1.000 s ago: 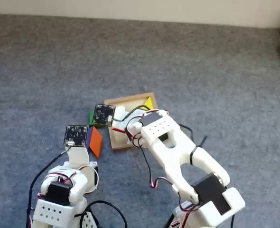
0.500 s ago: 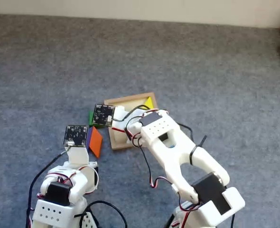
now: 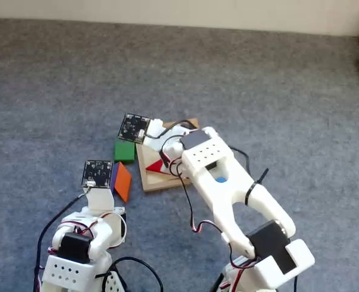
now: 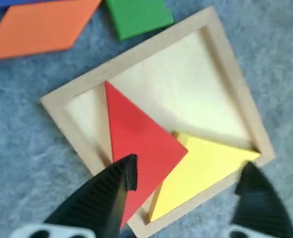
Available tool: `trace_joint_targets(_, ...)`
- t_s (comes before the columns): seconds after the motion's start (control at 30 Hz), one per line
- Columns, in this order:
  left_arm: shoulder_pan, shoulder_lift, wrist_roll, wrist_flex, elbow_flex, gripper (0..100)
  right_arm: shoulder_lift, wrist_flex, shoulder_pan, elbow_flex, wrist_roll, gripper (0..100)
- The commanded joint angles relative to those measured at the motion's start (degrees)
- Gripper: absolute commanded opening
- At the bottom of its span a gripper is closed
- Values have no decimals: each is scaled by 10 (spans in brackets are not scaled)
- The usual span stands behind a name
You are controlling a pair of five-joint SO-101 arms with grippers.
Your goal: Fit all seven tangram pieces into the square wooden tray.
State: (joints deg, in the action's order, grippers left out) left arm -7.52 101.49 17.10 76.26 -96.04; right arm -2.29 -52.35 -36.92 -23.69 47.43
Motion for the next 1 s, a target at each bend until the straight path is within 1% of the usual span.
trace_joint_targets(0.0,5,24,-1,3,-12,7,-8,-9,7,67,-69,30)
trace_joint_targets(0.03,5,24,-1,3,-12,7,-7,-9,7,80,-100,0)
trace_joint_targets(0.1,5,24,-1,3,-12,7,-7,-9,6,98,-165,19)
trace_joint_targets(0.17,5,24,-1,3,-12,7,-6,0,-4,109,-225,16)
trace_joint_targets(0.27,5,24,-1,3,-12,7,-5,58,-16,90,-279,15)
trace_joint_targets(0.43,5,24,-1,3,-12,7,-5,186,-42,-12,-284,15)
trace_joint_targets(0.57,5,24,-1,3,-12,7,-5,248,-54,-73,-283,15)
trace_joint_targets(0.8,5,24,-1,3,-12,7,5,276,-53,-109,-283,15)
trace_joint_targets(0.97,5,24,-1,3,-12,7,80,273,-51,-109,-284,15)
